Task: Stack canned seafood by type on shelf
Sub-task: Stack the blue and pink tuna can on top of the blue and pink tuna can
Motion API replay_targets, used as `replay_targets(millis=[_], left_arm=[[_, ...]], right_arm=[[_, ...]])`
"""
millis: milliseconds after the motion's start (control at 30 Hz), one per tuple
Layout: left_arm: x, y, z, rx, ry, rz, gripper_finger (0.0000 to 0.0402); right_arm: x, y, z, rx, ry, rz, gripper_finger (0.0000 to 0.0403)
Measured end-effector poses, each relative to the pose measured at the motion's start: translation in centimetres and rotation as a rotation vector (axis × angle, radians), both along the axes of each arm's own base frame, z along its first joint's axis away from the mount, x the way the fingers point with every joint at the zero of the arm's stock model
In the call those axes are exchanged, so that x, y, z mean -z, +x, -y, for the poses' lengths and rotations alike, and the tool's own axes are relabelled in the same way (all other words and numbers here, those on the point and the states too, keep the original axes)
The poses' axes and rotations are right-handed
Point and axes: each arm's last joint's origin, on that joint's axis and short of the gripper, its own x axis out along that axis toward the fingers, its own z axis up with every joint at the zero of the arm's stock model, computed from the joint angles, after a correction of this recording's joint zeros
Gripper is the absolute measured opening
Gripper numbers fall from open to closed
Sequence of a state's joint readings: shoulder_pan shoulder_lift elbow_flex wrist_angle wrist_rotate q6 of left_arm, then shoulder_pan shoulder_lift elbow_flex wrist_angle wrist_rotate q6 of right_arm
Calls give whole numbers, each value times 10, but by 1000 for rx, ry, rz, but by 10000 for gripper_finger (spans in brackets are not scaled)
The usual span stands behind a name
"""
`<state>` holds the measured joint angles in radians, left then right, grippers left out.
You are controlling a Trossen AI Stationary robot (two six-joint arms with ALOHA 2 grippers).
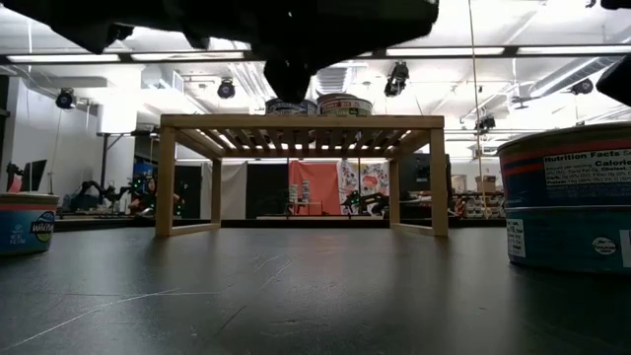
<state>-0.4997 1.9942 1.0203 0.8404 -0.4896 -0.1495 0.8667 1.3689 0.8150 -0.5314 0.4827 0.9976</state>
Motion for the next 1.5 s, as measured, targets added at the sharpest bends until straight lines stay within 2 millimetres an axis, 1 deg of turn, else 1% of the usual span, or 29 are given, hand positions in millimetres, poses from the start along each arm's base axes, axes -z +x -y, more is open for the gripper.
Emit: replay_targets(millis=[67, 233, 367, 567, 667, 833, 933, 1033, 1233, 1333, 1500], left_arm=[[2, 2, -3, -9, 5, -6, 5], [12, 10, -9, -29, 5, -21, 1], [17, 20, -7, -36, 12, -19, 1], [20, 40, -2, -37, 82, 2, 1], [24, 46, -3, -44, 94, -6, 1], [30, 50, -8, -57, 94, -15, 1], [38, 53, -8, -59, 98, -30, 1], [42, 58, -6, -59, 98, -30, 1], [41, 66, -2, -50, 103, -16, 1], [42, 68, -1, -38, 118, -30, 1], [44, 68, -1, -36, 125, -47, 1]], right_arm=[[0, 0, 0, 5, -14, 16, 12], [0, 1, 0, 12, -27, 33, 12], [0, 0, 1, 17, -30, 28, 12], [0, 0, 1, 20, -33, 25, 12], [0, 0, 1, 20, -33, 25, 12], [2, -1, 2, 20, -39, 24, 12], [2, -1, 3, 23, -56, 35, 12], [2, -1, 3, 27, -55, 35, 12], [1, -3, 5, 161, 27, 16, 12], [1, -5, 6, 213, 74, -24, 12], [1, -7, 5, 232, 127, -80, 12]])
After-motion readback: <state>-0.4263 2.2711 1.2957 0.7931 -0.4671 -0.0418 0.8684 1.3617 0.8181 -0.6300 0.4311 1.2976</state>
